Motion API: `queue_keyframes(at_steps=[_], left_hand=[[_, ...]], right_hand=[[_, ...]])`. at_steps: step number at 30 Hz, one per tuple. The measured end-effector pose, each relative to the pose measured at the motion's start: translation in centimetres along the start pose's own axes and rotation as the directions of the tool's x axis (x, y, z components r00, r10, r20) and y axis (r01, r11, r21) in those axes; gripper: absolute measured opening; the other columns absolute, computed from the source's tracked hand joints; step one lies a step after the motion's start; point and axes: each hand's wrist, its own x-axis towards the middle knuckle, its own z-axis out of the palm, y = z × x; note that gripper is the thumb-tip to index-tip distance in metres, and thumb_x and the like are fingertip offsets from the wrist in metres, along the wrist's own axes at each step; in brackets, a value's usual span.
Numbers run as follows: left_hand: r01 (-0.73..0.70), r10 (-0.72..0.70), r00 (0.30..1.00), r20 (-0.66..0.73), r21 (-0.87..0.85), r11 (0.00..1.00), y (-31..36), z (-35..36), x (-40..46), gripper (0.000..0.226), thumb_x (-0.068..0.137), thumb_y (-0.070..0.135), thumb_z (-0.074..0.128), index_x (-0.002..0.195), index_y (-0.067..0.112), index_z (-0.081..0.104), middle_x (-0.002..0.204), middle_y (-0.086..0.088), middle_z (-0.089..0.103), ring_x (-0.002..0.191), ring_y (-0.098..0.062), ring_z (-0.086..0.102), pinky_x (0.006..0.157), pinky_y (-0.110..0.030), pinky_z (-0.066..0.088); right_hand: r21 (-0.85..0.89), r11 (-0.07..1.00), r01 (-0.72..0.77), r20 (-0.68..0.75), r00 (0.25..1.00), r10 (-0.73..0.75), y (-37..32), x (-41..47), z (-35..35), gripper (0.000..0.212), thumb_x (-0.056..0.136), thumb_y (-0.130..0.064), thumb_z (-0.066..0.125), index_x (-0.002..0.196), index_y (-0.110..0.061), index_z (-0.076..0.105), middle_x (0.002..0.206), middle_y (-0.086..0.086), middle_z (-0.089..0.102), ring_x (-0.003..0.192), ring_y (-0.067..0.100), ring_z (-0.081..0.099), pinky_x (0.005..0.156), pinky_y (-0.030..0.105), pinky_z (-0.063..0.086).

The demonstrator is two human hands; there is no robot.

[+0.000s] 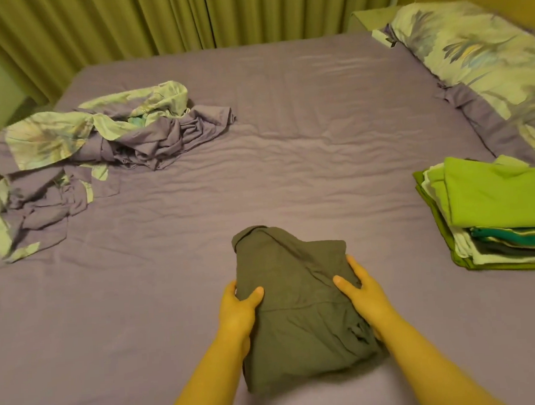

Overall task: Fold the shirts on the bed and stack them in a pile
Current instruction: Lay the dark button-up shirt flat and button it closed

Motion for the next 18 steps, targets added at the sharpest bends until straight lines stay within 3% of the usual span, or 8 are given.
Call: queue_keyframes(at_steps=[9,12,18], left_hand=[[-0.194,0.193,0.97,0.15,-0.009,0.981,6.1,-1.6,-13.3,0.052,0.091,0.011,0.061,0.138,0.013,0.041,0.129,-0.011,0.054,0.102,-0.029,0.057,0.085,-0.04,0.049],[-0.245,0.246,0.949,0.198,-0.031,0.969,8.1,-0.6,-18.1,0.052,0.091,0.012,0.061,0.138,0.014,0.04,0.128,-0.009,0.054,0.1,-0.027,0.056,0.084,-0.04,0.048],[-0.283,0.283,0.925,0.253,-0.036,0.958,11.2,4.0,-26.3,0.054,0.09,0.013,0.062,0.14,0.013,0.039,0.134,-0.014,0.052,0.112,-0.035,0.055,0.089,-0.046,0.048]], right_hand=[[-0.042,0.984,0.172,-0.11,0.978,-0.175,-6.3,-13.0,-4.4,0.06,0.092,-0.019,0.057,0.146,-0.018,0.03,0.144,0.005,0.042,0.129,0.024,0.043,0.1,0.028,0.038],[-0.112,0.964,0.24,-0.152,0.955,-0.255,-9.2,-17.5,-7.5,0.061,0.092,-0.022,0.058,0.145,-0.019,0.03,0.147,0.005,0.04,0.131,0.024,0.041,0.106,0.035,0.037],[-0.168,0.936,0.311,-0.238,0.908,-0.344,-13.5,-24.8,-15.1,0.062,0.092,-0.023,0.058,0.147,-0.017,0.029,0.15,0.003,0.034,0.136,0.023,0.034,0.11,0.036,0.032]])
